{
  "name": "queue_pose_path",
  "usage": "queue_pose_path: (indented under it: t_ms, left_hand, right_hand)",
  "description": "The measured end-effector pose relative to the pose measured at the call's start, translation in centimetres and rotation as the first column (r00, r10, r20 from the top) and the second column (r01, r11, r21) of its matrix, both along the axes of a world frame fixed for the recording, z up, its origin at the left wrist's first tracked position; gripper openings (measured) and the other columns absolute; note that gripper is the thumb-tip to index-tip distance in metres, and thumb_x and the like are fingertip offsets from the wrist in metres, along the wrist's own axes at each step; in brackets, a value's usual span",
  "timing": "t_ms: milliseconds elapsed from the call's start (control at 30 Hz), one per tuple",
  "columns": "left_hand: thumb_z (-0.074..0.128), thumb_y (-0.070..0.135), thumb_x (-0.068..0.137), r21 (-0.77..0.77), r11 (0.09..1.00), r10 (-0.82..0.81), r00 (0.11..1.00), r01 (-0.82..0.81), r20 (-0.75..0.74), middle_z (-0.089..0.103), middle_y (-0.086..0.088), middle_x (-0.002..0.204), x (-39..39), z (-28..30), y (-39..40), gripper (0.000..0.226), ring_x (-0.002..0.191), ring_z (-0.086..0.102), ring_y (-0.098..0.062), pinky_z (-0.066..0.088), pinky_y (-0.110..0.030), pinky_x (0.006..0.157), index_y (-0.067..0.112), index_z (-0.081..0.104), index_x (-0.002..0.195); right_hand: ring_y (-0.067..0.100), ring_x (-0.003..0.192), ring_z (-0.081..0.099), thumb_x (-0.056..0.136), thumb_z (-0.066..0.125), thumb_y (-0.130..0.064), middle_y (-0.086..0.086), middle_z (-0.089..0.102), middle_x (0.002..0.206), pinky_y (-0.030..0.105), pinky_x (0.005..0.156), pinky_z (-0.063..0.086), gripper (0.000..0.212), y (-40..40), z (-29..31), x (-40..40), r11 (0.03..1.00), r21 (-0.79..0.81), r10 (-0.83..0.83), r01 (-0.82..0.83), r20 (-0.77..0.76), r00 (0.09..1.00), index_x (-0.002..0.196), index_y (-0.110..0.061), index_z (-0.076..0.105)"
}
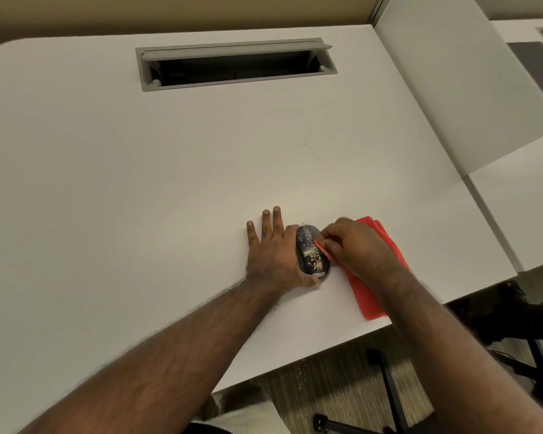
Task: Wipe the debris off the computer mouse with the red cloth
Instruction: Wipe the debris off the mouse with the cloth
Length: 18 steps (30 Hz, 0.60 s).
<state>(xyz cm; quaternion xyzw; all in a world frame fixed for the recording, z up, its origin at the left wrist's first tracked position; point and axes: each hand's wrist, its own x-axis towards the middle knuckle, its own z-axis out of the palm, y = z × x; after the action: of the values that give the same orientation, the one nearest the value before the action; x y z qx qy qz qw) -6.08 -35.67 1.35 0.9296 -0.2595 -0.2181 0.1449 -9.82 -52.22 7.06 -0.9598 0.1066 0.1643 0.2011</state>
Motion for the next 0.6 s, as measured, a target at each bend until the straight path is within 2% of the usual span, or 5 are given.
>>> queue_pose_path:
  t_ms: [400, 500, 600]
  left_hand:
    - [0.066, 0.086, 0.054, 0.001, 1.000, -0.010, 1.000, 0.010, 0.008, -0.009, -0.015, 0.165, -0.1, -0.1, -0.1, 0.124, 0.151, -0.016, -0.031, -0.008, -0.060, 0.118, 0.025, 0.022, 0.153]
    - [0.065, 0.087, 0.055, 0.002, 1.000, -0.013, 1.000, 0.013, 0.008, -0.009, -0.014, 0.165, 0.0, -0.2, -0.1, 0.123, 0.151, -0.016, -0.031, -0.008, -0.060, 0.118, 0.026, 0.021, 0.153]
    - [0.066, 0.085, 0.055, -0.001, 1.000, -0.016, 1.000, 0.016, 0.020, -0.008, -0.015, 0.165, 0.0, -0.2, -0.1, 0.123, 0.151, -0.015, -0.031, -0.007, -0.060, 0.118, 0.025, 0.022, 0.153]
  right_hand:
    - [0.006, 0.083, 0.059, 0.086, 0.066, -0.027, -0.010, 0.066, 0.090, 0.028, 0.076, 0.051, 0.009, -0.4, -0.8, -3.8, 0.998, 0.018, -0.052, 0.052, -0.013, 0.999, 0.093, -0.026, 0.071]
    - [0.007, 0.079, 0.059, 0.084, 0.066, -0.027, -0.011, 0.065, 0.087, 0.026, 0.072, 0.051, 0.007, -0.5, -0.9, -3.3, 0.997, 0.032, -0.070, 0.069, 0.025, 0.997, 0.089, -0.027, 0.070]
    - [0.010, 0.080, 0.061, 0.086, 0.062, -0.025, -0.007, 0.066, 0.089, 0.028, 0.075, 0.051, 0.010, -0.4, -1.3, -2.0, 0.992, 0.035, -0.121, 0.118, 0.080, 0.989, 0.090, -0.024, 0.071]
